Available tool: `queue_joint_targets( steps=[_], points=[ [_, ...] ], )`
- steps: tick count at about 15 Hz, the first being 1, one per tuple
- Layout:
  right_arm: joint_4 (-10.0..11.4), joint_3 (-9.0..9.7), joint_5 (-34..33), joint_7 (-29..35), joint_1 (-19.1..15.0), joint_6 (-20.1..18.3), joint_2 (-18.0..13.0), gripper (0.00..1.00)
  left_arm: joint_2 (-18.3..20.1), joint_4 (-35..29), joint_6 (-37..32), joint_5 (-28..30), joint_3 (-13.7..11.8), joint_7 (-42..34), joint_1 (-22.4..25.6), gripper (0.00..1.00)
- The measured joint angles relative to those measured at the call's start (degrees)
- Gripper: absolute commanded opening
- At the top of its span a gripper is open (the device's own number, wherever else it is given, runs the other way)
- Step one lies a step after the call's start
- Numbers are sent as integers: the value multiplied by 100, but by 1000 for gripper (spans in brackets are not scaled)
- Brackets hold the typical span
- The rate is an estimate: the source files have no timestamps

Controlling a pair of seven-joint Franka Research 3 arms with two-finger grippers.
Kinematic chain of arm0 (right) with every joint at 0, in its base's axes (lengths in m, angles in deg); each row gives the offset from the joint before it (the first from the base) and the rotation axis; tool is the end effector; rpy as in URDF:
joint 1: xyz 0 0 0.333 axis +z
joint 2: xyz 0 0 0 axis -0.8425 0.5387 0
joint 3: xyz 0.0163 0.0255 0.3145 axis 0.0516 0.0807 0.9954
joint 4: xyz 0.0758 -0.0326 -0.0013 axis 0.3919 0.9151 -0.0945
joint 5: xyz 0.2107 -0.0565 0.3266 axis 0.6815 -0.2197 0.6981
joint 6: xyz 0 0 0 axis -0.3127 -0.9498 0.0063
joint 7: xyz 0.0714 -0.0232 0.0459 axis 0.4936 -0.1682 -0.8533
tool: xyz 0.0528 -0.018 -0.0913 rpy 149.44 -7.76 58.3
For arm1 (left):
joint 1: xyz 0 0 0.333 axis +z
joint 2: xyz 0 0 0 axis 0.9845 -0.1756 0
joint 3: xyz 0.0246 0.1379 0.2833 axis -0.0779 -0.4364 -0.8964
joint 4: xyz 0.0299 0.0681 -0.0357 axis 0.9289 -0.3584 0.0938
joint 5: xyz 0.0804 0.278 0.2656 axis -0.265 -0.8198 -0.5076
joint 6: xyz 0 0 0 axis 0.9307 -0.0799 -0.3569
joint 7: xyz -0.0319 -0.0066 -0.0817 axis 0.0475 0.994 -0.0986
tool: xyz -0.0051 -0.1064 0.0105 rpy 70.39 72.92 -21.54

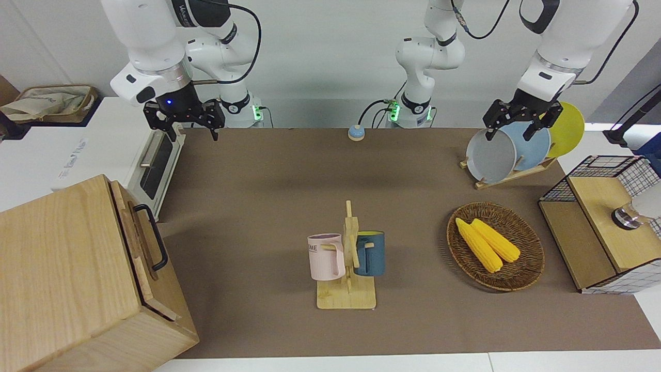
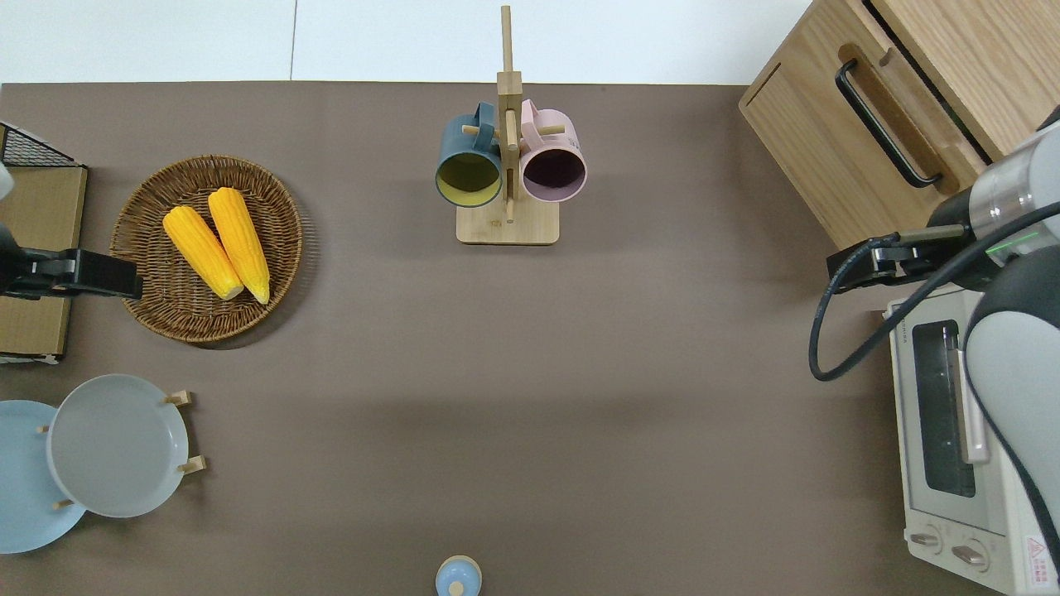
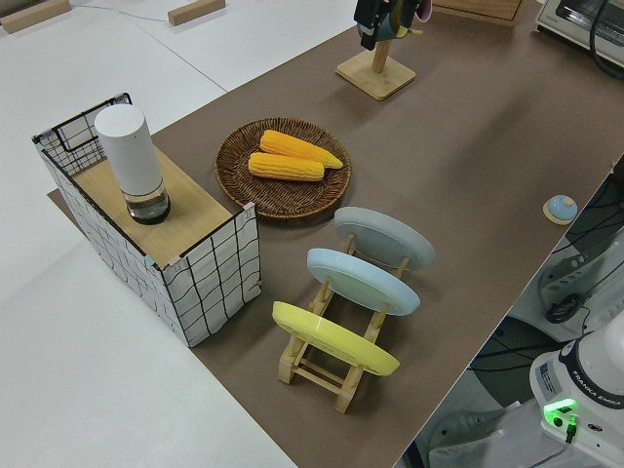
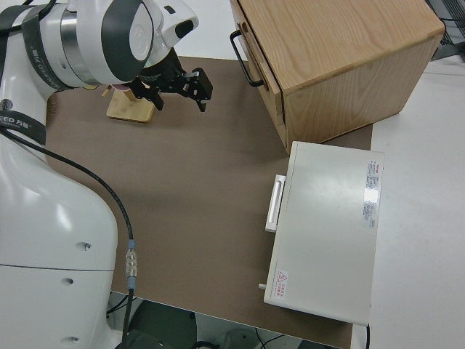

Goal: Slide drawer open with right arm
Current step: 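Raise the right arm from its rest pose beside the toaster oven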

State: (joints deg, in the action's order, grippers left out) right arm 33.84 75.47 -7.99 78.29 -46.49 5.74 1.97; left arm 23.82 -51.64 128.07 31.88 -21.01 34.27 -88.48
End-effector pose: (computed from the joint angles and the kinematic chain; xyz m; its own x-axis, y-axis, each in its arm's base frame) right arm 0.5789 0.0605 0.6343 0.9984 0.0289 -0.0495 0.0305 -0.9990 0.0312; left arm 0.5670 -0.0023 0.6386 0.9985 -0.0476 0.0259 -0.0479 -0.9988 0.0123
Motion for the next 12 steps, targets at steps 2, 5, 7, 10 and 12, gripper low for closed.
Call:
queue_joint_targets(
  steps=[2,5,7,10,12],
  points=[
    [0,-2,0,0,-3,0,0,992,0,0,0,0,0,0,0,995],
    [0,-39,0,0,-15,0,0,992,0,0,0,0,0,0,0,998],
    [0,-73,-1,0,-22,0,0,992,0,0,0,0,0,0,0,998],
    [0,-81,-1,-1,-32,0,0,992,0,0,0,0,0,0,0,998],
    [0,-75,-2,-1,-45,0,0,992,0,0,0,0,0,0,0,998]
  ],
)
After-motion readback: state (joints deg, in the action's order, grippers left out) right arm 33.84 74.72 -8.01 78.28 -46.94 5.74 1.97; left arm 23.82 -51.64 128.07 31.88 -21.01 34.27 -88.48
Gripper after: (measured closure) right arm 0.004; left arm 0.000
